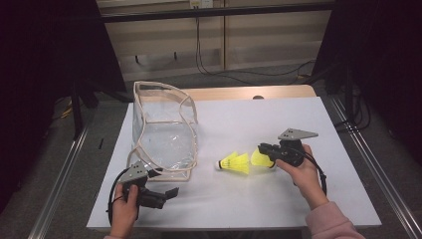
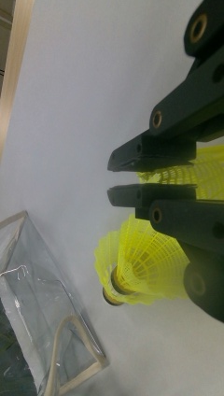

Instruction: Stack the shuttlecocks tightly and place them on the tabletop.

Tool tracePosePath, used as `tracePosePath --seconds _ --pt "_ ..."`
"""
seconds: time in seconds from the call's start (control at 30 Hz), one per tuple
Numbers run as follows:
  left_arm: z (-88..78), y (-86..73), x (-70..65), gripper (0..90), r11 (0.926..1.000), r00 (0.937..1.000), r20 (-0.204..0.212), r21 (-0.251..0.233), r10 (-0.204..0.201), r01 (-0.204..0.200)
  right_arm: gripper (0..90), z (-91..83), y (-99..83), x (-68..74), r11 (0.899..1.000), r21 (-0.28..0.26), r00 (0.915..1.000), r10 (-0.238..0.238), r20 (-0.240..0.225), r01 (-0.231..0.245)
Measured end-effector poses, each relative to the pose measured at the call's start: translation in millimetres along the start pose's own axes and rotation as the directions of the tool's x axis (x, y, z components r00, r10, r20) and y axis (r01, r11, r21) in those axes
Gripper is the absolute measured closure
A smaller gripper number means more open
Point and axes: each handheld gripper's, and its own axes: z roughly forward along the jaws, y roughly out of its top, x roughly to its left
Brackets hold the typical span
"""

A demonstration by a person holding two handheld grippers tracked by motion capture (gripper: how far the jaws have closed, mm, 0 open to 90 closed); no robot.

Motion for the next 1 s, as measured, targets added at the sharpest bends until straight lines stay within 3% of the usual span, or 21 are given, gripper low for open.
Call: tracePosePath --seconds 0.4,0.53,0.83,1.0 --pt "0.9 -0.1 -0.5 3.3 1.0000 1.0000 0.003 0.005 0.004 -0.004 68.7 -19.3 -2.2 -10.5 0.999 -0.040 0.9967 -0.007 0.081 0.011" --pt "0.7 -0.1 -0.6 3.3 1.0000 1.0000 0.001 0.005 0.002 -0.002 67.9 -26.2 -3.2 -16.1 0.999 -0.043 0.9903 -0.020 0.138 0.027" --pt "1.1 -0.2 -0.9 3.3 1.0000 1.0000 0.004 0.007 0.002 -0.003 64.7 -35.9 -7.5 -27.0 0.998 -0.046 0.9802 -0.028 0.196 0.038" --pt "2.0 -0.3 -1.3 3.3 1.0000 1.0000 0.004 0.003 -0.005 0.005 67.4 -41.1 -9.7 -31.6 0.998 -0.054 0.9760 -0.002 0.218 0.015"
